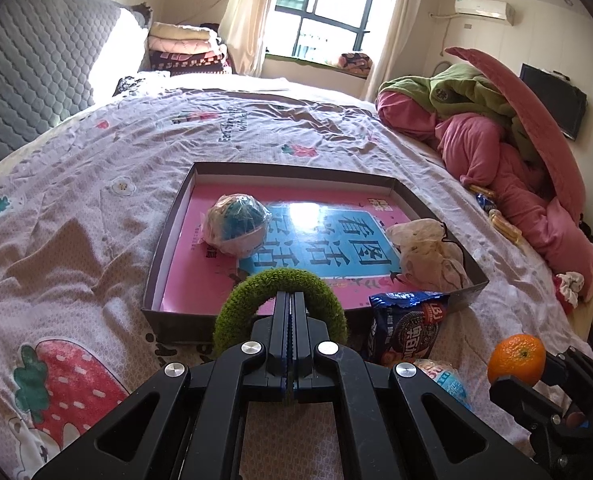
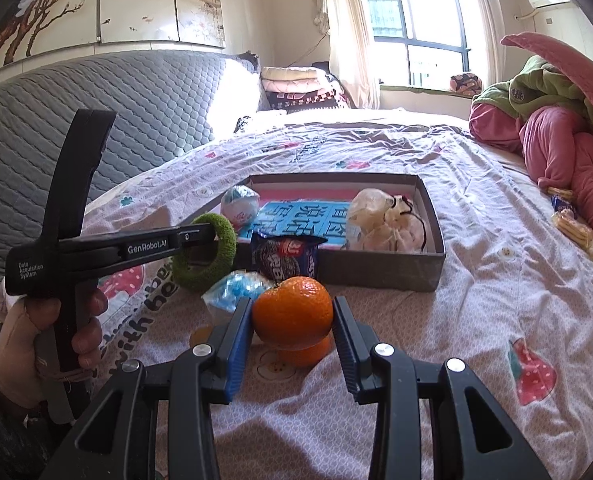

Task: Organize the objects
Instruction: 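Lift the green ring with the left tool while the right tool lifts the orange, then carry the green ring over the tray box with the left tool while the right tool carries the orange there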

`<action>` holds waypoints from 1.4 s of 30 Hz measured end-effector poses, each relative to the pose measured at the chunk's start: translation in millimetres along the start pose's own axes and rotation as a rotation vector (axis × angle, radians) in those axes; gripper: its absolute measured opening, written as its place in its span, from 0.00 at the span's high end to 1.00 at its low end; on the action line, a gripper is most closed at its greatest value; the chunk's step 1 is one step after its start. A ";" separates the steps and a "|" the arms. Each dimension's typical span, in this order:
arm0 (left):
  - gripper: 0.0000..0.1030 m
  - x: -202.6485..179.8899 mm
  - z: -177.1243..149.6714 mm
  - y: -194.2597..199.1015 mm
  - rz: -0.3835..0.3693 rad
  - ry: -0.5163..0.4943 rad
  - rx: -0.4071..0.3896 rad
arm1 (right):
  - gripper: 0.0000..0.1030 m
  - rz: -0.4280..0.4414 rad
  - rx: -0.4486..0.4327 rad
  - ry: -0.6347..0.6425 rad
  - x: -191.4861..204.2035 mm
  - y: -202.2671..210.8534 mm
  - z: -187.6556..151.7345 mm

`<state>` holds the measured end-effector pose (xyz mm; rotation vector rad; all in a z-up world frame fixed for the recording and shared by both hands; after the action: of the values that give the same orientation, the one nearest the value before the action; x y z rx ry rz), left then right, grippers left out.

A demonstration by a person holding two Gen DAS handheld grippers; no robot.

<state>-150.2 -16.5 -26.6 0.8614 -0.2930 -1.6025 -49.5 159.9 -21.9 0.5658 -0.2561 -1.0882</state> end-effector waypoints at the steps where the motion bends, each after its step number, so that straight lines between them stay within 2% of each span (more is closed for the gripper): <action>1: 1.00 -0.4 1.2 -0.4 0.001 -0.001 -0.001 | 0.62 -0.001 -0.005 0.002 -0.8 0.2 2.5; 10: 1.00 1.7 6.3 -10.4 0.015 0.007 0.006 | 0.61 -0.016 -0.031 0.007 -11.1 -3.6 19.4; 27: 1.00 4.5 14.7 -19.6 0.022 0.011 0.007 | 0.61 -0.029 -0.043 0.014 -21.1 -13.4 31.5; 42: 1.00 2.0 32.4 -19.8 0.033 0.007 -0.013 | 0.61 -0.045 -0.065 0.017 -34.8 -21.5 50.1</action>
<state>-186.6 -22.6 -17.3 0.8476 -0.2899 -1.5692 -104.9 168.1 10.5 0.5248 -0.1929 -1.1304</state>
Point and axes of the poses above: each gripper's, at about its wrist camera, not at the fingertips, and y roughly against the way its jaws point, x to its left, z to its top, the point moved 1 cm from there along -y, roughly the way its jaws point, and after that the axes turned 13 degrees about y, right-handed, at the moved point
